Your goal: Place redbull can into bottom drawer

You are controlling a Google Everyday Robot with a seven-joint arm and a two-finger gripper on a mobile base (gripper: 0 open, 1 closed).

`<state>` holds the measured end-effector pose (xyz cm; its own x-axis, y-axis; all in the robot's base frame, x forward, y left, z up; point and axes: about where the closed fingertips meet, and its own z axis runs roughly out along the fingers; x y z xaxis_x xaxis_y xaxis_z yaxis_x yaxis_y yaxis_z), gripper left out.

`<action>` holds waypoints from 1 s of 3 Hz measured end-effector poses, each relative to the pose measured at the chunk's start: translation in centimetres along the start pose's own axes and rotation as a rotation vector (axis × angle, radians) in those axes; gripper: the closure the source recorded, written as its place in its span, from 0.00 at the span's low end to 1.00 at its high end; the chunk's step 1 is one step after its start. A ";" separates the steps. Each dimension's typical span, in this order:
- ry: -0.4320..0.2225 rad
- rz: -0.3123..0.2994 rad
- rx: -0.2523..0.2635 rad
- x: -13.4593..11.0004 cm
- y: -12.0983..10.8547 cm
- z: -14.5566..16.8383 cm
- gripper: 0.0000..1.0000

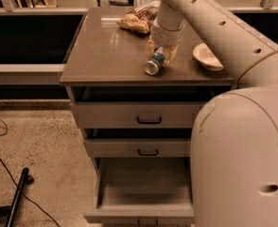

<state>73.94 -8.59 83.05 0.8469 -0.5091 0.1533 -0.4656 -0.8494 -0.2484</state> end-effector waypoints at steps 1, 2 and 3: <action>-0.027 0.004 -0.001 -0.5 -0.1 0.2 0.98; -0.073 0.050 0.037 -1.3 1.2 -2.2 1.00; -0.047 0.159 0.066 -2.3 3.0 -6.1 1.00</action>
Offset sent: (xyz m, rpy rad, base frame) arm -0.0511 -0.0266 0.0490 0.1637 0.0905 -0.0629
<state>69.02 -10.77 87.83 0.7760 -0.6276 0.0625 -0.5779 -0.7472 -0.3282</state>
